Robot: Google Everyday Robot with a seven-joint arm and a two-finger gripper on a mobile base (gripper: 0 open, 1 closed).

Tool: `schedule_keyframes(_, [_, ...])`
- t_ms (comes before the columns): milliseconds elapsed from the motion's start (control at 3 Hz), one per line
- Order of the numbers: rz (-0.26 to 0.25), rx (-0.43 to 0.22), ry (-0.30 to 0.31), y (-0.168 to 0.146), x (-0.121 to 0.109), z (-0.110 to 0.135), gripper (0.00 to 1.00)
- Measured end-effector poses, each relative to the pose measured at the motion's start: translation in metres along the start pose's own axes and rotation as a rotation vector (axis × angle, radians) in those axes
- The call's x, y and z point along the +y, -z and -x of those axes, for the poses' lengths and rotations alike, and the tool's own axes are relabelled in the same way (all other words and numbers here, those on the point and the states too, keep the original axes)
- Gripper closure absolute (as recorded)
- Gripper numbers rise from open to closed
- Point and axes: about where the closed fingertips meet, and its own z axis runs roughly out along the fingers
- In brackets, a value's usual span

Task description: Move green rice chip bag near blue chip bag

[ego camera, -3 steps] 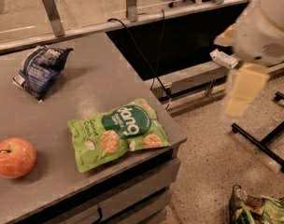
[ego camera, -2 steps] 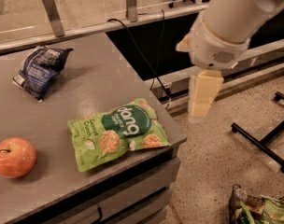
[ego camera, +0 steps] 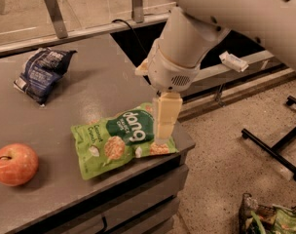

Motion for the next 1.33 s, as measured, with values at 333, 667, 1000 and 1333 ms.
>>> schedule_keyframes(333, [0.097, -0.105, 0.037, -0.025, 0.008, 0.026, 0.0])
schedule_keyframes(667, [0.202, -0.114, 0.024, -0.052, 0.018, 0.034, 0.0])
schedule_keyframes(1000, [0.235, -0.095, 0.009, -0.071, 0.023, 0.034, 0.16])
schedule_keyframes(1333, [0.23, -0.097, -0.003, -0.079, 0.025, 0.035, 0.39])
